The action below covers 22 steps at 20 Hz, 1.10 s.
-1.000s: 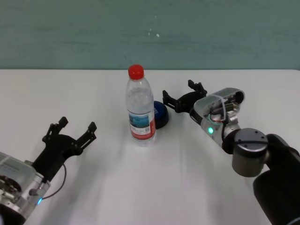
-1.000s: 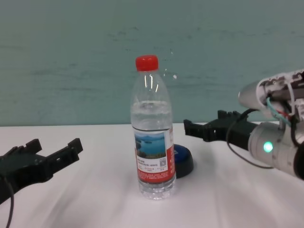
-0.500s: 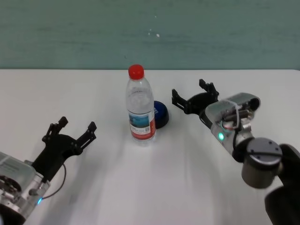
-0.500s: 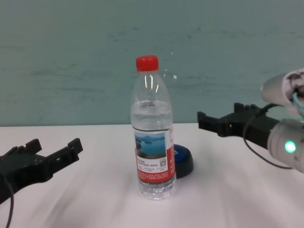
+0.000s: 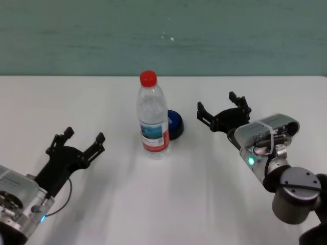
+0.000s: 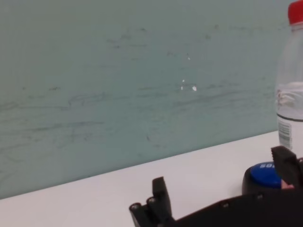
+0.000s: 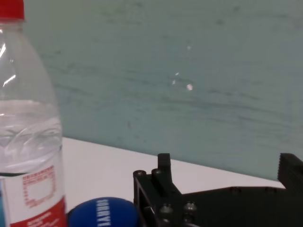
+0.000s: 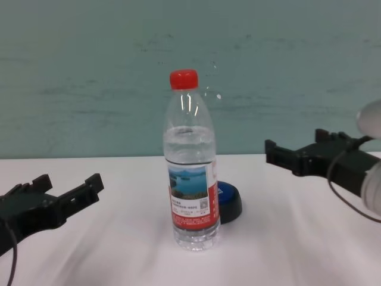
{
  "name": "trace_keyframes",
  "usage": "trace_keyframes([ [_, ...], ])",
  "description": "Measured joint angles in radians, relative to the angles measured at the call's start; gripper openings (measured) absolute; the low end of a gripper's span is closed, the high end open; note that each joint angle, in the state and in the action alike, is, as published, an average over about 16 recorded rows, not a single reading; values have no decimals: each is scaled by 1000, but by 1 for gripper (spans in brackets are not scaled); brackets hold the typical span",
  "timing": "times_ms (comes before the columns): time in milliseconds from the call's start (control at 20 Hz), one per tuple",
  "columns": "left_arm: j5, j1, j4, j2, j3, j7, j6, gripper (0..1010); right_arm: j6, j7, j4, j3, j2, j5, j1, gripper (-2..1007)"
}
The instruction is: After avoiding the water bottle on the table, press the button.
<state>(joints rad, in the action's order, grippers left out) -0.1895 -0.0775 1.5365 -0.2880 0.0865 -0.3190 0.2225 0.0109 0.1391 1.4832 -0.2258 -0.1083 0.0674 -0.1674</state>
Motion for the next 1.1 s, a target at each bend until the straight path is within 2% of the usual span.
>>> trace_keyframes([
  [550, 0, 0, 0, 0, 0, 0, 0, 1010, -15, -32, 125, 12, 15, -41, 125, 1004],
  [1100, 0, 0, 0, 0, 0, 0, 0, 1010, -34, -44, 182, 7, 39, -76, 194, 1004],
])
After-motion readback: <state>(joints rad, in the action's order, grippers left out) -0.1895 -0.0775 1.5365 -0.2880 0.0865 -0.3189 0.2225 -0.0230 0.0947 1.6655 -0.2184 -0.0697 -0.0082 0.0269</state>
